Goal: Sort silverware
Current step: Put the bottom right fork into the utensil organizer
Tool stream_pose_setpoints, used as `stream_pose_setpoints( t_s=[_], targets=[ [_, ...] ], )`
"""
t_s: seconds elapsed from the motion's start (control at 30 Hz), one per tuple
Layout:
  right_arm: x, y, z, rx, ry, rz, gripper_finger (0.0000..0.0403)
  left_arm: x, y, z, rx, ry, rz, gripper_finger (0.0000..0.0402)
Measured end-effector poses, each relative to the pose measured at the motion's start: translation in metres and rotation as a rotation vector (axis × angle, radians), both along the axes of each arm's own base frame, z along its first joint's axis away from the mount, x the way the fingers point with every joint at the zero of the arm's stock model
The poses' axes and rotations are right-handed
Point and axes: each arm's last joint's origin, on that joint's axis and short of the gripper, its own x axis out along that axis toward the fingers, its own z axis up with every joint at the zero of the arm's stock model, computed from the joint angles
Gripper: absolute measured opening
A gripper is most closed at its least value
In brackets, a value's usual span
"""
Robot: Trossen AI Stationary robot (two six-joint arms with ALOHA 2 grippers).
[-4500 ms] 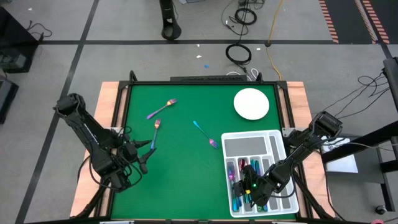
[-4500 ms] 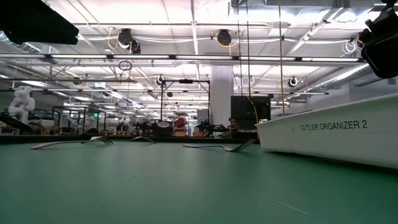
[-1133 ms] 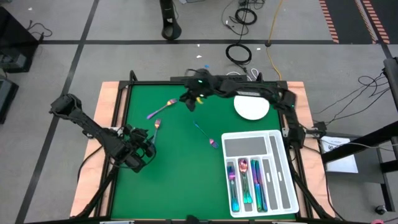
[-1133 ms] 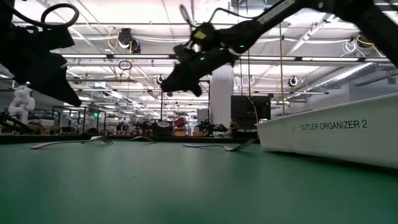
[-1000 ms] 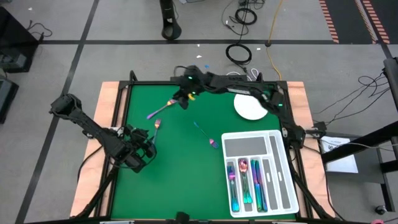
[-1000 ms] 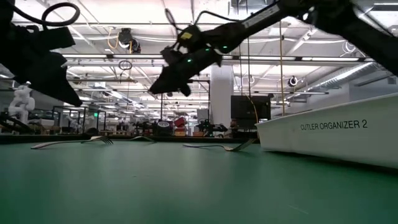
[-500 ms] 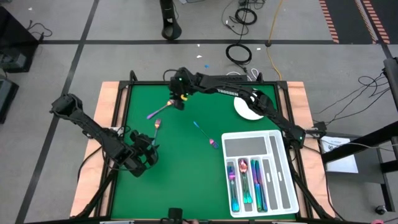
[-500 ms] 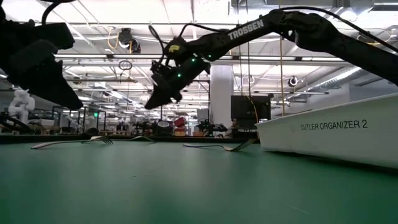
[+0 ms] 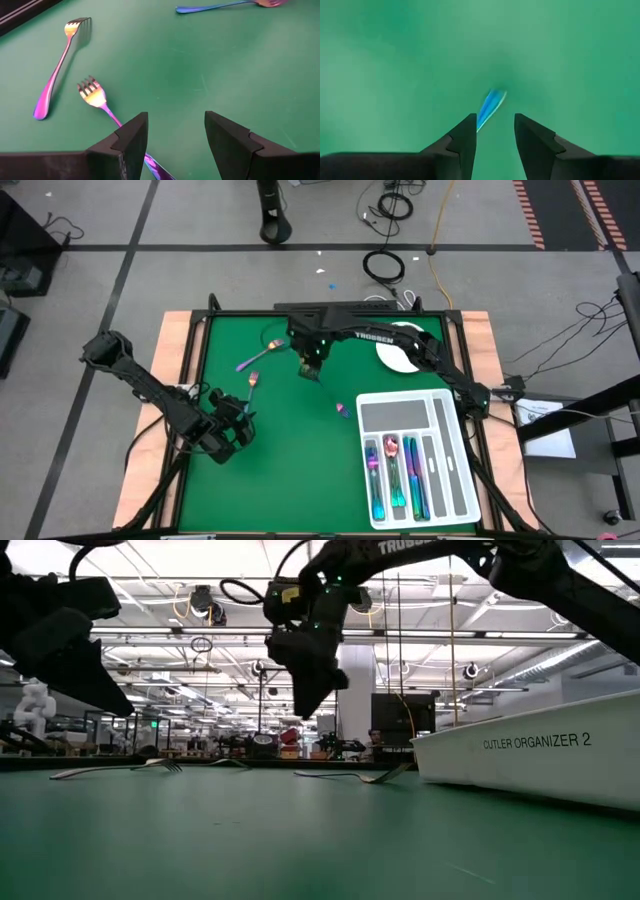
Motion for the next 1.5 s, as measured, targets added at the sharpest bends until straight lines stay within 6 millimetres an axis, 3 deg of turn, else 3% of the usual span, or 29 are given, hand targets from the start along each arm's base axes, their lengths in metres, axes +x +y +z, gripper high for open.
stream_pose_setpoints(
  t_s=[0.17,0.3,0.87,1.3,1.5],
  targets=[
    [-0.003,0.041,-0.014,0.051,0.154,-0.025,0.0121,0.002,0.002,0.000,0.010,0.014,-0.008,0.0199],
    [-0.002,0.059,-0.025,0.064,0.186,-0.030,0.0121,0.005,0.002,0.000,0.008,0.023,-0.033,0.0199],
    [-0.013,0.063,-0.069,-0.002,0.314,-0.137,0.0121,0.011,-0.001,0.004,0.018,0.014,-0.092,0.0199],
    [-0.011,0.077,-0.074,0.017,0.306,-0.103,0.0121,0.011,-0.001,0.004,0.016,0.012,-0.090,0.0199],
    [-0.015,0.075,-0.087,0.021,0.306,-0.098,0.0121,0.011,-0.002,0.004,0.001,0.022,-0.097,0.0199]
  ],
)
